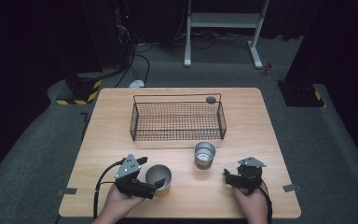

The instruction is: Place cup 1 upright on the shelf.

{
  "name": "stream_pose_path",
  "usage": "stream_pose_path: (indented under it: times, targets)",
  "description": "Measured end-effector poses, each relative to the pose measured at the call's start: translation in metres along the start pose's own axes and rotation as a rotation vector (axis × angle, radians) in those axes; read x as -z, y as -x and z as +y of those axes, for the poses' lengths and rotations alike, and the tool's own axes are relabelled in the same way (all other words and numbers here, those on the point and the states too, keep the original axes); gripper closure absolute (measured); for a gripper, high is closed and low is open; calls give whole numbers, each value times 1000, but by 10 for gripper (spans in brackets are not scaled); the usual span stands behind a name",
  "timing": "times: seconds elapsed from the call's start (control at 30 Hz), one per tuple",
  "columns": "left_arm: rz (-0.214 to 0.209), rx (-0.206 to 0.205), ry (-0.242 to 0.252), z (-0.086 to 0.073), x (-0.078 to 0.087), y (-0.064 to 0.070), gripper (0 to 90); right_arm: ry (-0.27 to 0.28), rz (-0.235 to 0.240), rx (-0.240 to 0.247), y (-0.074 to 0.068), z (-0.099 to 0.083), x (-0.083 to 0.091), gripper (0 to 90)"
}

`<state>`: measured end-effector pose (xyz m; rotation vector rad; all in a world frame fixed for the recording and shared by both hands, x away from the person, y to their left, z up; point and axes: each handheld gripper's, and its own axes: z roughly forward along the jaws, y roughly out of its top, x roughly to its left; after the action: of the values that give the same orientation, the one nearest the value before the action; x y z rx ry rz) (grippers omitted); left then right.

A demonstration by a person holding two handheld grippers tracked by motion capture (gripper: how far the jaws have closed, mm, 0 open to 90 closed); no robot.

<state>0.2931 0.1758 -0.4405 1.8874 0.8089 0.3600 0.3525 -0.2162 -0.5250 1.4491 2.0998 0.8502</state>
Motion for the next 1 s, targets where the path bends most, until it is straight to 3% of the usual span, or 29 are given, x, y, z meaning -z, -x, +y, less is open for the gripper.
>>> stream_pose_path:
  times: [0.23,0.47,1.0]
  targets:
    - [-25,-14,3,-2,-4,8,0,0,0,0,0,0,0,122]
    - [-3,-52,-8,-6,-7,14,0,0,0,1,0,0,0,122]
    - [16,-63,-42,-22,-15,12,0,1,2,0,0,0,0,123]
